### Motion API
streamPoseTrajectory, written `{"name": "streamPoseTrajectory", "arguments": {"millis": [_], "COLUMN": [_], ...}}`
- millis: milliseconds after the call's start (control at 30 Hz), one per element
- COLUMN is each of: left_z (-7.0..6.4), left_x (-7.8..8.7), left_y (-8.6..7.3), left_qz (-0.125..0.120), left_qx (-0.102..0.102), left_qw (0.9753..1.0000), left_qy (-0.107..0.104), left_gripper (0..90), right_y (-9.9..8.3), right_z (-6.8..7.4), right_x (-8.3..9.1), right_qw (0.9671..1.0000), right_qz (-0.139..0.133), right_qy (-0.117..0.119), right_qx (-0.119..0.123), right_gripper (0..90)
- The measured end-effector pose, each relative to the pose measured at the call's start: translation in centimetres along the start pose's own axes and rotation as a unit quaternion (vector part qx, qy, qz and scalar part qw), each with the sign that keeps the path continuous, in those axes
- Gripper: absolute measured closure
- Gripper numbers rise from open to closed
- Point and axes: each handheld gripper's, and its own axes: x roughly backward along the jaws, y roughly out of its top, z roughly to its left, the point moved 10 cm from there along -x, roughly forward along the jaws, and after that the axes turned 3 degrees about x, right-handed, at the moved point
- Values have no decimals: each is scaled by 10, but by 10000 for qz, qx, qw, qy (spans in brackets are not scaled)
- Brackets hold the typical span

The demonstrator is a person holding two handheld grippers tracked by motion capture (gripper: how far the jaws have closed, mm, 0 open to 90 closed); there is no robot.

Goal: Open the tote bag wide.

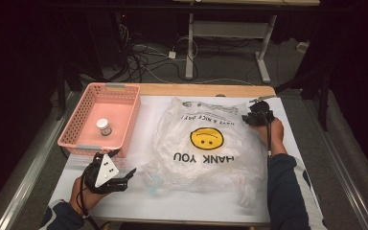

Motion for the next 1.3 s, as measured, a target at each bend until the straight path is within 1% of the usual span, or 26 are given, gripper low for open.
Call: {"name": "streamPoseTrajectory", "arguments": {"millis": [33, 67, 100, 133, 167, 200, 267, 367, 433, 500, 533, 567, 600, 667, 733, 767, 800, 833, 867, 933, 1000, 1133, 1200, 1233, 1300], "left_z": [0, 0, 0, 0, 1, 1, 2, 2, 2, 1, 1, 1, 0, 0, -1, -1, 0, 0, 1, 2, 4, 5, 5, 5, 6], "left_x": [0, 0, 0, 0, -1, -2, -2, -2, -3, -4, -5, -6, -6, -6, -5, -4, -4, -4, -4, -4, -6, -9, -9, -9, -8], "left_y": [0, 0, 0, 0, -1, -2, -2, -1, 0, 1, 1, 2, 2, 1, 1, 0, 1, 1, 2, 2, 1, 2, 2, 2, 3], "left_qz": [2, 2, 2, 6, 18, 41, 66, 50, 18, 14, 20, 13, 12, 30, 16, 25, 11, 11, -9, 7, 25, 56, 77, 70, 50], "left_qx": [2, 2, 10, 21, 25, 42, 18, -8, -9, -51, -76, -82, -104, -132, -122, -138, -132, -132, -101, -92, -50, -20, -43, -45, -31], "left_qw": [10000, 10000, 10000, 10000, 10000, 10000, 10000, 10000, 10000, 10000, 10000, 10000, 9999, 9999, 9999, 9999, 9999, 9999, 9999, 10000, 10000, 10000, 10000, 10000, 10000], "left_qy": [-4, -4, -7, -8, -9, 17, 41, 35, 20, -3, -19, -32, -44, -57, -68, -65, -50, -50, -37, -15, -14, 13, 29, 32, 42], "left_gripper": [180, 181, 180, 181, 181, 181, 180, 181, 181, 181, 181, 181, 181, 181, 180, 181, 181, 181, 181, 181, 181, 181, 181, 181, 181], "right_y": [0, -2, -1, 0, 0, 0, 0, -3, -7, -13, -16, -19, -23, -30, -40, -44, -49, -54, -59, -67, -73, -81, -84, -86, -87], "right_z": [1, 2, 2, 3, 3, 2, -1, -12, -20, -30, -34, -36, -38, -38, -38, -36, -35, -33, -31, -24, -15, 3, 12, 16, 25], "right_x": [-3, -6, -7, -8, -8, -8, -9, -8, -6, -1, 1, 4, 8, 16, 24, 27, 32, 36, 40, 48, 55, 64, 68, 70, 72], "right_qw": [10000, 9999, 9999, 10000, 9999, 9999, 9998, 9983, 9960, 9930, 9923, 9915, 9911, 9918, 9926, 9928, 9933, 9933, 9934, 9939, 9950, 9976, 9986, 9989, 9992], "right_qz": [20, 76, 51, 36, 79, 108, 76, -8, -52, 5, 32, 64, 119, 259, 309, 246, 253, 200, 165, 70, 65, 95, 34, 57, 10], "right_qy": [37, 13, -14, -26, -69, -105, -188, -466, -638, -833, -846, -789, -730, -621, -614, -536, -522, -516, -553, -584, -513, -439, -363, -283, -107], "right_qx": [-72, -74, -90, -83, -37, -5, -70, -361, -624, -833, -907, -1032, -1105, -1088, -1002, -1040, -996, -1015, -991, -931, -853, -520, -394, -378, -376], "right_gripper": [745, 775, 827, 852, 878, 893, 900, 900, 900, 900, 900, 900, 900, 896, 891, 891, 886, 884, 873, 870, 866, 850, 849, 839, 834]}}
